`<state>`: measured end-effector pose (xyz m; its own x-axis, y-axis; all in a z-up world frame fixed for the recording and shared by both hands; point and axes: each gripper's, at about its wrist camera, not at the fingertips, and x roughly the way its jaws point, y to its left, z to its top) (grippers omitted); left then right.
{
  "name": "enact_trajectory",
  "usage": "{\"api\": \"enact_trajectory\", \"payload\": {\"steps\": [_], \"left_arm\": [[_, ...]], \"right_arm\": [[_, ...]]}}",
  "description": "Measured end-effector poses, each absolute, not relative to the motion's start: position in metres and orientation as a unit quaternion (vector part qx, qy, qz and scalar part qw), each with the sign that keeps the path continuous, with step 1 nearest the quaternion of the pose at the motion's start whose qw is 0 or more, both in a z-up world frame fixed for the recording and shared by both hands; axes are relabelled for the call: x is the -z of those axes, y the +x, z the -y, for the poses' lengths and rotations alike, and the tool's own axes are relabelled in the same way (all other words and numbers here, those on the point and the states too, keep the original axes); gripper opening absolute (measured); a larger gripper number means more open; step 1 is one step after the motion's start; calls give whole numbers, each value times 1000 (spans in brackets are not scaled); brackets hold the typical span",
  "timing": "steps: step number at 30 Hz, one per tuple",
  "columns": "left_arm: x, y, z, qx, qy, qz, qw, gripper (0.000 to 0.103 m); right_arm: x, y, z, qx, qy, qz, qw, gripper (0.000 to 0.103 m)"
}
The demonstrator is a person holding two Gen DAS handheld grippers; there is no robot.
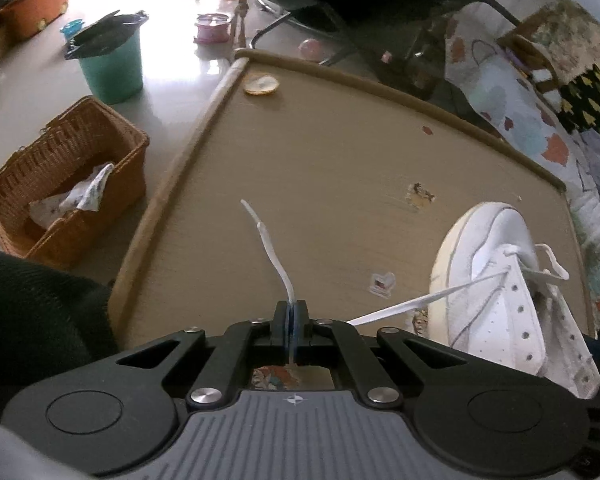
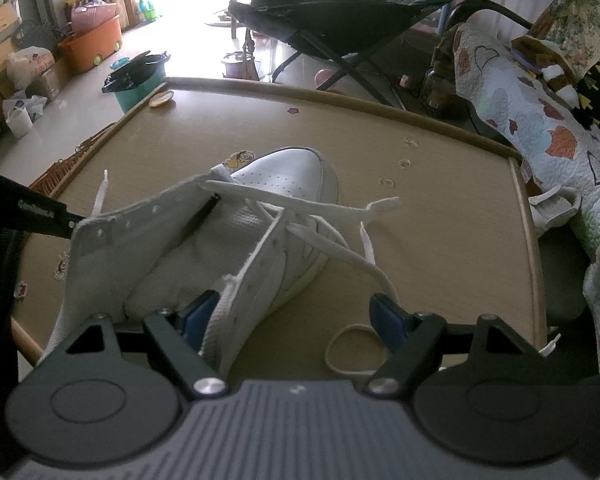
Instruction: Lace up shoes with both hands
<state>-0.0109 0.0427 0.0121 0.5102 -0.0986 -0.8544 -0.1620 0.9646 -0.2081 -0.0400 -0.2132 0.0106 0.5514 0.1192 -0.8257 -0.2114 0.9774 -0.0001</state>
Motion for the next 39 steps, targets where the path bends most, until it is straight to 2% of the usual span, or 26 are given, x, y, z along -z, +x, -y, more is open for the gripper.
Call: {"api": "enact_trajectory", "payload": {"steps": [4,5,10,14,16,23,26,28,29,32,39], "left_arm": [[-11,-12,-46,-20,-139,-494,858,8],[-10,-11,-47,-23,-145,-494,857,14],[-7,-14,-63,-48,-226,-496,837,14],[-5,-21,-73,-56,-310,-487,815,29],[-6,-23,-74,-50,-347,-479,805,31],[-11,-28,-68,-28,-384,-465,797,37],[-5,-34,-64,-22,-400,-468,787,37],[1,-39,-62,-20,-408,-472,781,37],[4,-41,-60,-18,-410,-474,779,37],[15,-46,-54,-13,-413,-482,773,37],[26,-49,-57,-13,-415,-485,769,37]], "right_arm": [[-10,-40,212,-94,-53,-462,880,81],[-10,-40,212,-93,-54,-461,881,81],[-12,-44,208,-97,-72,-448,886,81],[-18,-48,207,-109,-93,-442,886,81],[-23,-50,209,-117,-93,-442,884,81],[-56,-63,246,-153,-7,-449,880,80],[-70,-64,280,-130,66,-442,885,74],[-74,-59,301,-96,88,-429,894,63],[-74,-54,310,-81,89,-423,898,62],[-65,-31,320,-68,40,-429,900,56],[-32,12,289,-153,-134,-435,877,55]]}}
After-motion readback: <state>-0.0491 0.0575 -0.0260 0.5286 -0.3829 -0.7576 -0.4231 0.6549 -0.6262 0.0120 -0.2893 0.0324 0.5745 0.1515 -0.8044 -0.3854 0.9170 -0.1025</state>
